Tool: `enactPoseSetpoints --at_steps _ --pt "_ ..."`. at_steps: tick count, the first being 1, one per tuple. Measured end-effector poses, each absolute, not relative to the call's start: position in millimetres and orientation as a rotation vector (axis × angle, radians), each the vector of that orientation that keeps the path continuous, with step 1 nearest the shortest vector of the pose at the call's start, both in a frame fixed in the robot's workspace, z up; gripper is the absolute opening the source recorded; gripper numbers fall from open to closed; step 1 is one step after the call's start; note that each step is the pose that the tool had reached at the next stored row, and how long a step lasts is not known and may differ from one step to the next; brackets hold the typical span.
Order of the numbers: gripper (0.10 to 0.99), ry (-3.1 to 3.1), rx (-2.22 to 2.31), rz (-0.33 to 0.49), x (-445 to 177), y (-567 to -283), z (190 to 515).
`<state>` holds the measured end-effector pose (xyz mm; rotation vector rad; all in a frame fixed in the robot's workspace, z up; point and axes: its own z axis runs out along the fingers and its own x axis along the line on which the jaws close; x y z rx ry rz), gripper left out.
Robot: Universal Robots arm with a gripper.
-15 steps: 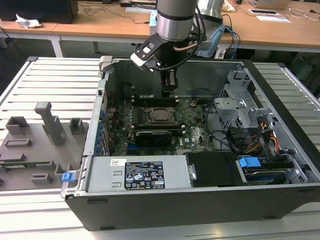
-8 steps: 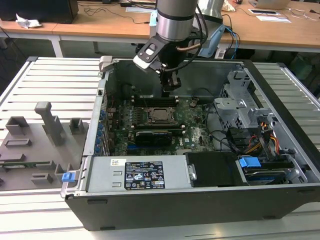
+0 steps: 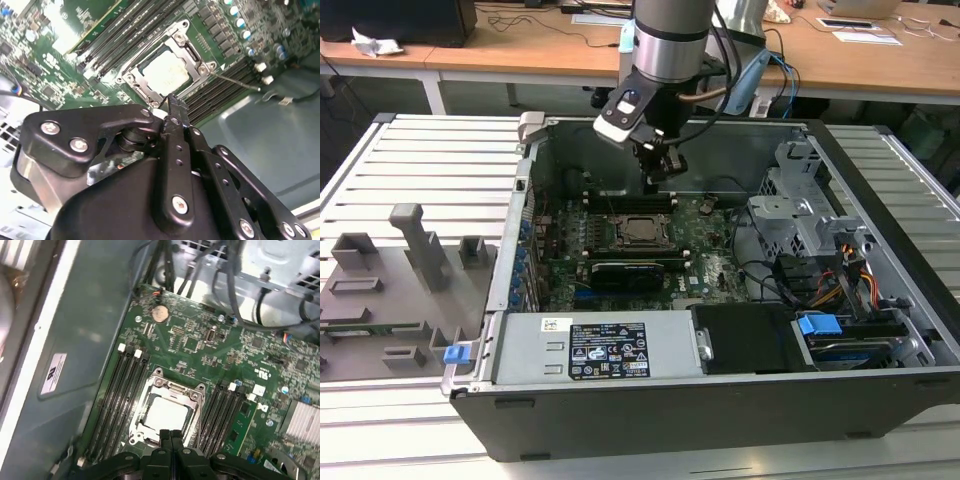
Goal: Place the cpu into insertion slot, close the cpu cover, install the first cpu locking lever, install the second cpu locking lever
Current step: 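Install the first cpu locking lever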
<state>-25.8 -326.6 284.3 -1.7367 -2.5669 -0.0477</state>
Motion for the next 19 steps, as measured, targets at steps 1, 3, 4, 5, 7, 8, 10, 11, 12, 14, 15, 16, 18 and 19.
enactPoseSetpoints --at_steps 1,3,4,5,7,8,10,11,12,14,15,16,18,19 --pt "0.106 -2.591 -1.699 -0.047 -25.8 -326.6 284.3" --pt "0.106 -2.622 -1.651 -0.045 -25.8 -326.6 284.2" --pt "0.106 -2.637 -1.625 -0.045 -25.8 -326.6 284.1" --pt "0.106 -2.655 -1.596 -0.044 -25.8 -326.6 284.1" --pt "0.106 -2.708 -1.503 -0.042 -25.8 -326.6 284.0" --pt "0.106 -2.721 -1.477 -0.041 -25.8 -326.6 284.0" --pt "0.106 -2.747 -1.428 -0.04 -25.8 -326.6 284.0" --pt "0.106 -2.757 -1.408 -0.039 -25.8 -326.6 284.0" --pt "0.106 -2.772 -1.378 -0.038 -25.9 -326.6 284.0" --pt "0.106 -2.801 -1.316 -0.037 -25.8 -326.6 284.0" --pt "0.106 -2.816 -1.284 -0.036 -25.8 -326.6 284.0" --pt "0.106 -2.826 -1.261 -0.035 -25.8 -326.6 284.0" --pt "0.106 -2.837 -1.235 -0.035 -25.8 -326.6 284.0" --pt "0.106 -2.84 -1.229 -0.035 -25.8 -326.6 284.0"
